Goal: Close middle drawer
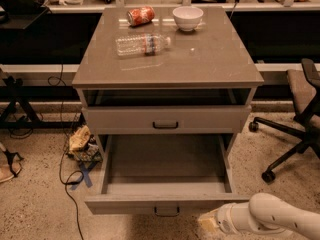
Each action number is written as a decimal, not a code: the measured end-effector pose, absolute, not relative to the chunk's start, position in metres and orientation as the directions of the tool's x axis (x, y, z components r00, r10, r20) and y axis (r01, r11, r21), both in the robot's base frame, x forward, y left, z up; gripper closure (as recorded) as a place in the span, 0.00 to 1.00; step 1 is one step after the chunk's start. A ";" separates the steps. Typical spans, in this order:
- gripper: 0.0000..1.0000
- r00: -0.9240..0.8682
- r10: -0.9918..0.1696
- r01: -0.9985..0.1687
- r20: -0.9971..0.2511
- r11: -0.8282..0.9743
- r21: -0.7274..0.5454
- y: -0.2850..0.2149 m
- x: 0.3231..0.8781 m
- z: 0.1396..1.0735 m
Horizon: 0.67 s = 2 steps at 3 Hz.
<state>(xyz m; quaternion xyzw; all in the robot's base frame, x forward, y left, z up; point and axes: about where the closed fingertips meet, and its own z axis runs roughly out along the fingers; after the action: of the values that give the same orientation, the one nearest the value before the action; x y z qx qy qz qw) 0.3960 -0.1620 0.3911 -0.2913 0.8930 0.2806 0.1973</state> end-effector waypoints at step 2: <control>1.00 -0.724 -0.389 -0.631 -0.569 0.707 0.319 -0.176 0.422 0.390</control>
Offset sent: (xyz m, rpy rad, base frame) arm 0.0523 -0.0311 -0.0004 -0.0449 -0.1672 -0.0896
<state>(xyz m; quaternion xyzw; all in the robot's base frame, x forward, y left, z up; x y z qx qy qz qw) 0.4224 -0.1757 0.3896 -0.2857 0.8929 0.2544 0.2374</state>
